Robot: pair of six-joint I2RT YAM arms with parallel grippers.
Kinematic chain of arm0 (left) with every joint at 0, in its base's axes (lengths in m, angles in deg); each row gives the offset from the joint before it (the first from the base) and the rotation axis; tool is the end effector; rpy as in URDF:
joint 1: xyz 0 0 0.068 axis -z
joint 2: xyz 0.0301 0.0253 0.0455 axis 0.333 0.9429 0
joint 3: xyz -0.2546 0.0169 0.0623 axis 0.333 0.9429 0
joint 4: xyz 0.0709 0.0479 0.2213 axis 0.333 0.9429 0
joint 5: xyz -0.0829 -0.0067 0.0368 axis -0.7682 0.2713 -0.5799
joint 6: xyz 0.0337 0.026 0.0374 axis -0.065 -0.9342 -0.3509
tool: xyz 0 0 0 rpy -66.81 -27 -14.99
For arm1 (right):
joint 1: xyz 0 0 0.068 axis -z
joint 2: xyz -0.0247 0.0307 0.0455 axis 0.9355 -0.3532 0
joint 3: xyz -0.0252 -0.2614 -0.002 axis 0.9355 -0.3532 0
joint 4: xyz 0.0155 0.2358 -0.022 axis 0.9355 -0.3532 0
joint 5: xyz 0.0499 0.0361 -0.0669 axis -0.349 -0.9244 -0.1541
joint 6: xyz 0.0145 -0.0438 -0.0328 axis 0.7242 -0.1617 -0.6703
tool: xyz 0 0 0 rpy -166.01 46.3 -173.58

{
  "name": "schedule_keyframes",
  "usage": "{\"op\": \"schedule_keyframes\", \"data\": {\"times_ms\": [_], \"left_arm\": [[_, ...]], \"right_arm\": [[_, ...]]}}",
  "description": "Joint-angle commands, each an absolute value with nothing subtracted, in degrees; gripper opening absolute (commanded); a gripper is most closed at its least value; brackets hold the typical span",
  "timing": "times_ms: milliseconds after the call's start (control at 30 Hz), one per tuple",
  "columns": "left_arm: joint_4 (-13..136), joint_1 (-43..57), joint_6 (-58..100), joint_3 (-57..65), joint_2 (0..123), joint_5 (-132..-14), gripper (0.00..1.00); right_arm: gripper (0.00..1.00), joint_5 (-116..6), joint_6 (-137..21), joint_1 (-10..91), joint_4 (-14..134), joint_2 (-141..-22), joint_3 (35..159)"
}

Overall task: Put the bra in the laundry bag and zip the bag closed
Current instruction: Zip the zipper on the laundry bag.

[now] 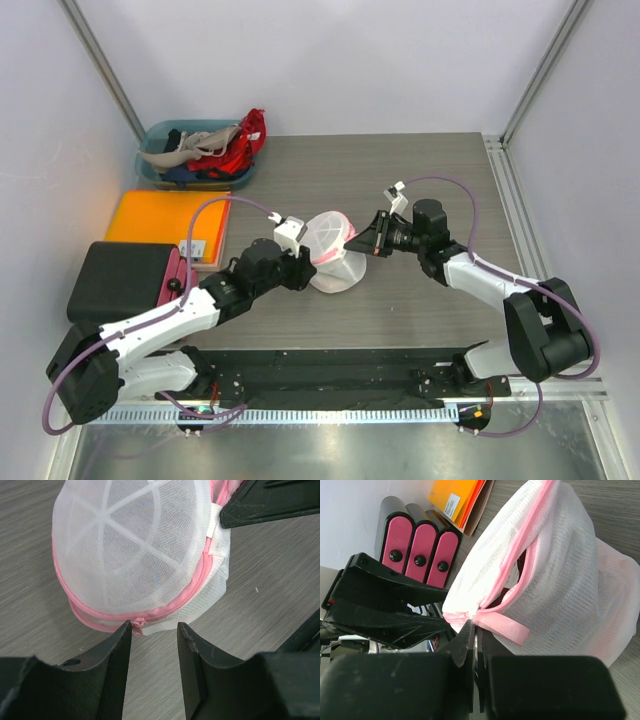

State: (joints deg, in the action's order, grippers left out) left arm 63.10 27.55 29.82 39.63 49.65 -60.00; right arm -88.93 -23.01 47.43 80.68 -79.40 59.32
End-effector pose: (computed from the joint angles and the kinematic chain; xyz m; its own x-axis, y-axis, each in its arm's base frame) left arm 0.1600 -0.1673 0.2416 -0.5286 0.0536 -0.8472 0.5296 0.8007 -0.2799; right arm 0.2436 0.1263 0.2276 -0.8148 0.2114 -0.5399 -0.4183 0.4304 0.7999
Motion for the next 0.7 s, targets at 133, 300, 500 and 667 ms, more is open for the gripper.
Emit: {"op": "schedule_keyframes", "data": {"times_ms": [133,300,500,667], "left_arm": [[62.73,27.48,22.8,36.42,50.46,-57.64,0.43],[60.9,27.4,22.71,38.26,51.34,-56.5,0.4],[58.43,27.4,21.22,38.35,52.13,-52.72,0.31],[58.34,27.48,21.39,36.95,54.41,-51.74,0.14]], "right_arm": [[0.01,-92.45,-21.86,48.31,85.04,-79.9,59.29],[0.01,-93.16,-21.16,48.57,86.18,-80.42,59.2],[0.01,-94.12,-20.28,48.57,87.5,-80.77,58.76],[0.01,-94.3,-19.93,48.57,87.68,-80.6,58.94]]}}
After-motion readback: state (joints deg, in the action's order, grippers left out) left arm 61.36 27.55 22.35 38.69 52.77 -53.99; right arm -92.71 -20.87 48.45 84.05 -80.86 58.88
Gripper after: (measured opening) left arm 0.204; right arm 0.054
